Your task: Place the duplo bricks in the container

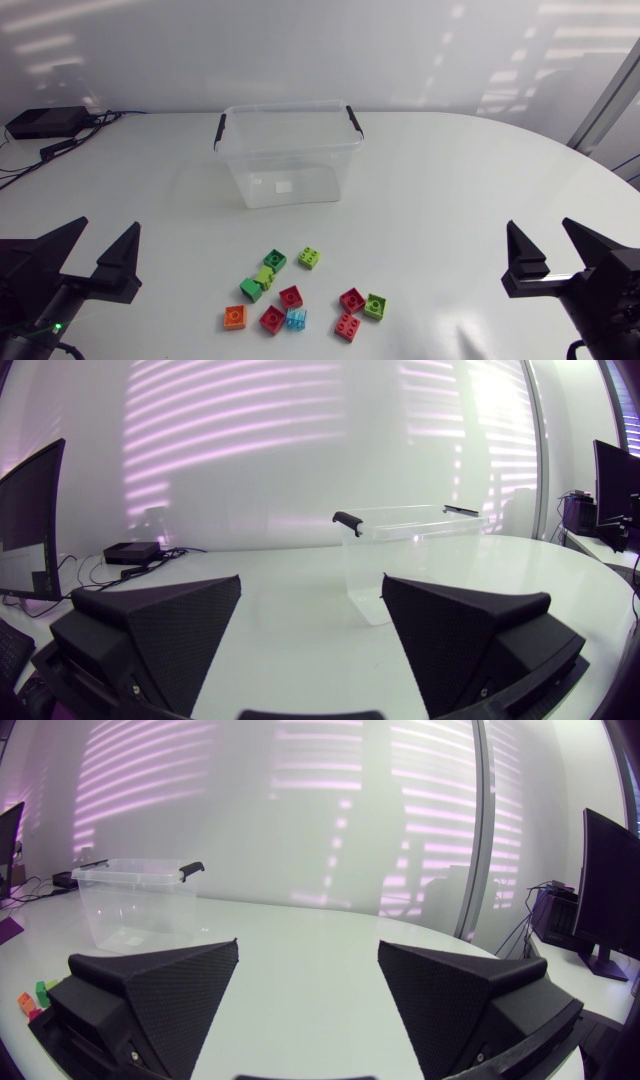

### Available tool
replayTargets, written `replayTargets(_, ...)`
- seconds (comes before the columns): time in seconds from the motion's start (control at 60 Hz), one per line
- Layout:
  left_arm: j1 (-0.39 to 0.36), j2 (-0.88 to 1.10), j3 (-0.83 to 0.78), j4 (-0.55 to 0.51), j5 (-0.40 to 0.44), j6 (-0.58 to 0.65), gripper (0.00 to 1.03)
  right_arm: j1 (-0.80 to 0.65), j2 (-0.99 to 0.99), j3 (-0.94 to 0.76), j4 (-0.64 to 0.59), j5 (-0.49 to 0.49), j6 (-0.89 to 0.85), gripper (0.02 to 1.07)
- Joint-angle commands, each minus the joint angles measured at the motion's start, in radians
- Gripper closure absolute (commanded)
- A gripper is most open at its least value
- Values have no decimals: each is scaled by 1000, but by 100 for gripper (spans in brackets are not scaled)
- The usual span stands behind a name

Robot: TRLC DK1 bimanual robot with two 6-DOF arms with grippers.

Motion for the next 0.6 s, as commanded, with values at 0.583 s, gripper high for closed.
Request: replayTargets(0.583, -1, 14, 85, -56, -6, 17, 6, 27, 3, 16, -3, -4, 8, 6)
